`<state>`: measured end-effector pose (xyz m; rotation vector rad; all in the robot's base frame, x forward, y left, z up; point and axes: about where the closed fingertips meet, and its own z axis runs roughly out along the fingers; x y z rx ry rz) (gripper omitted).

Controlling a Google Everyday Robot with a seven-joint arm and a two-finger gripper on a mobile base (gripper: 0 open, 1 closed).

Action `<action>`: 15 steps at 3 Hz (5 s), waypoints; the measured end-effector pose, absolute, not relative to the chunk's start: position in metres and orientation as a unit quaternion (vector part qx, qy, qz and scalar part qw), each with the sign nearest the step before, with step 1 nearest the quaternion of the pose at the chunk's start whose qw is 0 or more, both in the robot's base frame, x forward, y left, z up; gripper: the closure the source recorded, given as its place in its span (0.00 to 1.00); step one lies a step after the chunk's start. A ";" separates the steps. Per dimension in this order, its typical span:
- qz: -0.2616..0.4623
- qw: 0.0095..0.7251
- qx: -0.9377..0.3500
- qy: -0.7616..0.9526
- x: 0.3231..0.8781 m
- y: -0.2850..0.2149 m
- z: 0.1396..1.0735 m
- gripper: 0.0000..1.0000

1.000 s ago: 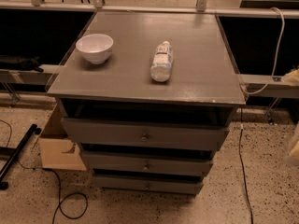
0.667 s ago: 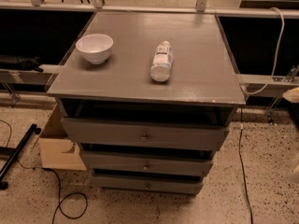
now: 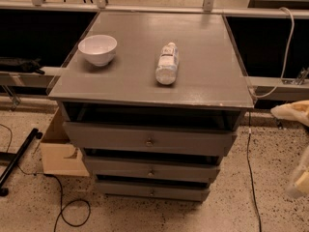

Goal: Open middle drawer

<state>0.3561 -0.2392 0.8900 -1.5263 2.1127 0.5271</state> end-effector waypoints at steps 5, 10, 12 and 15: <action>0.253 0.287 -0.527 0.759 0.303 -0.230 0.829 0.00; 0.305 0.325 -0.476 0.758 0.318 -0.216 0.767 0.00; 0.286 0.335 -0.470 0.764 0.311 -0.215 0.770 0.00; 0.298 0.411 -0.433 0.745 0.262 -0.177 0.725 0.00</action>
Offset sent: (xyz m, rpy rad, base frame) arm 0.0011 0.0120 -0.0036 0.0548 0.0062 0.0476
